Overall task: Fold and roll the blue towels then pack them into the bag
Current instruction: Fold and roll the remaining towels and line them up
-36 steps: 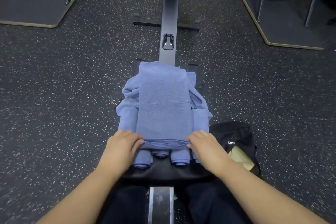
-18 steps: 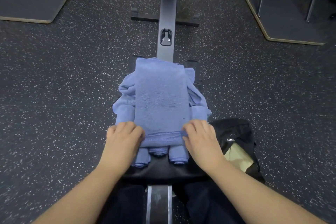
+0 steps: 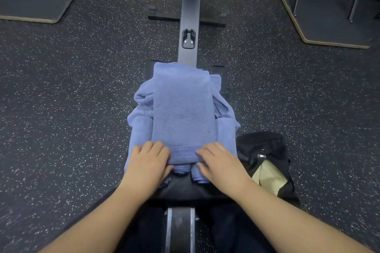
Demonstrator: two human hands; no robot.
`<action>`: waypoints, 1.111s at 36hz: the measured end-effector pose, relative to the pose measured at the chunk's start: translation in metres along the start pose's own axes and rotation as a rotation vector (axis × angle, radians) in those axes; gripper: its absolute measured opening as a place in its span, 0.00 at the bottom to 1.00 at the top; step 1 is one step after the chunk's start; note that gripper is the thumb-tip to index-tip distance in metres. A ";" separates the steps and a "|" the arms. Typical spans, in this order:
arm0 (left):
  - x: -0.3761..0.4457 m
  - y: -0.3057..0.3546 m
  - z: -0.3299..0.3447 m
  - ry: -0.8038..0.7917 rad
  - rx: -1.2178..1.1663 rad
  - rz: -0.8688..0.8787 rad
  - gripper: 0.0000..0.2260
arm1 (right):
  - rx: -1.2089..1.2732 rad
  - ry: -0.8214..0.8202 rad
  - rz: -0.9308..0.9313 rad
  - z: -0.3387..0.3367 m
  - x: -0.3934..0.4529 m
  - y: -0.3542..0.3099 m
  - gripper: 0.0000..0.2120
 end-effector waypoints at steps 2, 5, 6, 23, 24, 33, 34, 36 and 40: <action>0.000 0.001 -0.001 0.028 0.011 -0.004 0.13 | 0.003 -0.012 0.008 0.001 0.000 0.002 0.15; 0.000 0.000 0.001 0.041 0.029 0.009 0.14 | -0.012 0.028 -0.014 0.003 0.001 0.001 0.13; 0.000 -0.001 0.002 0.035 0.033 0.008 0.16 | -0.022 0.044 -0.016 0.004 0.001 0.001 0.12; 0.001 -0.010 0.001 0.130 -0.039 0.008 0.08 | -0.140 0.029 -0.026 -0.002 0.003 -0.001 0.20; 0.001 -0.010 0.001 0.126 -0.041 0.010 0.08 | -0.135 0.022 -0.021 -0.003 0.004 0.000 0.20; -0.002 -0.016 -0.004 0.111 -0.100 0.000 0.11 | -0.053 0.072 0.001 -0.013 0.001 0.006 0.21; -0.003 -0.017 -0.004 0.105 -0.106 -0.001 0.11 | -0.043 0.083 0.002 -0.013 0.000 0.007 0.20; -0.003 -0.017 -0.005 0.092 -0.112 -0.007 0.11 | -0.035 0.086 -0.033 -0.012 -0.001 0.004 0.14; -0.004 -0.015 -0.006 0.068 -0.091 -0.004 0.10 | -0.044 0.022 -0.045 -0.006 -0.003 0.006 0.03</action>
Point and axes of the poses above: each hand's wrist, its own x-axis towards the middle knuckle, its own z-axis out of the palm, y = z × x, the point moved 7 cm from there along x, towards the middle knuckle, and after that the axes turned 6 degrees about x, right-handed, at the moved point
